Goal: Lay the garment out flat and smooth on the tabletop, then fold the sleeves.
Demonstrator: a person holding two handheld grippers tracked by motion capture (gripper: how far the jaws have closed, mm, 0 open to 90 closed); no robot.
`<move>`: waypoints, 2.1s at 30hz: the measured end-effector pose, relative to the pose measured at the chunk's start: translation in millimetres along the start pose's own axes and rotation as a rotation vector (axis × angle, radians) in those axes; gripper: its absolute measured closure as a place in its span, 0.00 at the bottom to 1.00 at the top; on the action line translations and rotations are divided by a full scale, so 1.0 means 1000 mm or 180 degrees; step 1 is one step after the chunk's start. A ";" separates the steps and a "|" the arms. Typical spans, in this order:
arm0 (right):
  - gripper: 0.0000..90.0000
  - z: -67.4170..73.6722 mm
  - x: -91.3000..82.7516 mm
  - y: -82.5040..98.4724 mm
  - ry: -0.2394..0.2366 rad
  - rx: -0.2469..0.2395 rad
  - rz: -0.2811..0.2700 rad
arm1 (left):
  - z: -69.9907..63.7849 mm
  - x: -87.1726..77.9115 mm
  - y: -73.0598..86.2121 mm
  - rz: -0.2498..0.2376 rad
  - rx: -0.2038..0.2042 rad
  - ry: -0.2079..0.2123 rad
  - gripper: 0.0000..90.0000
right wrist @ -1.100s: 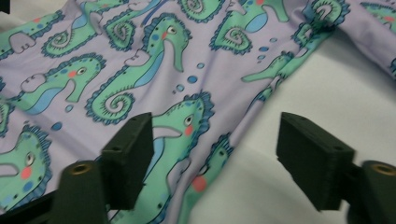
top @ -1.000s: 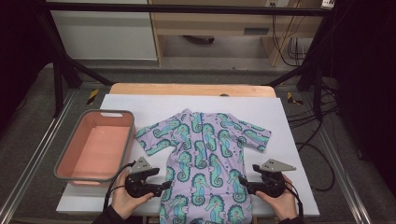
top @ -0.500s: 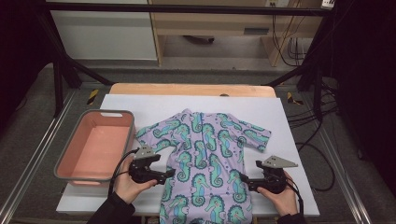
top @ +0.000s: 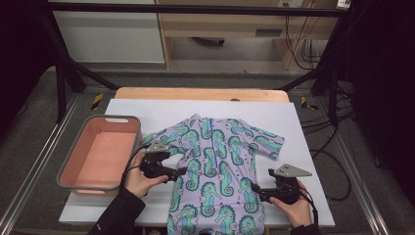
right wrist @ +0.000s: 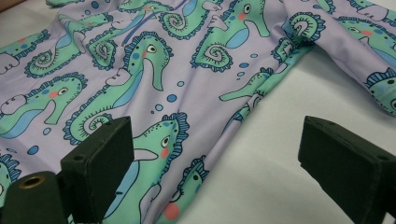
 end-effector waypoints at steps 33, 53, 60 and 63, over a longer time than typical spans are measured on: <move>0.12 0.001 0.002 0.003 -0.0003 -0.0020 0.0034 | 0.075 0.030 -0.018 0.0081 -0.0370 -0.0641 0.12; 0.12 0.002 0.001 0.004 -0.0013 -0.0040 0.0034 | 0.114 0.038 -0.005 0.0158 -0.0495 -0.1192 0.54; 0.12 0.002 0.002 0.004 -0.0014 -0.0040 0.0044 | 0.112 0.039 -0.003 0.0171 -0.0333 -0.1257 0.68; 0.12 0.002 0.002 0.004 -0.0021 -0.0033 0.0046 | 0.108 0.040 -0.003 0.0119 -0.0301 -0.1260 0.77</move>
Point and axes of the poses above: each handheld gripper's, and its own axes: x roughly forward along the jaws, y roughly out of its underside, z roughly to its left, the point moved 10 cm from there along x, roughly forward along the jaws, and after that the axes turned 1 degree about x, right-handed, at the moved point
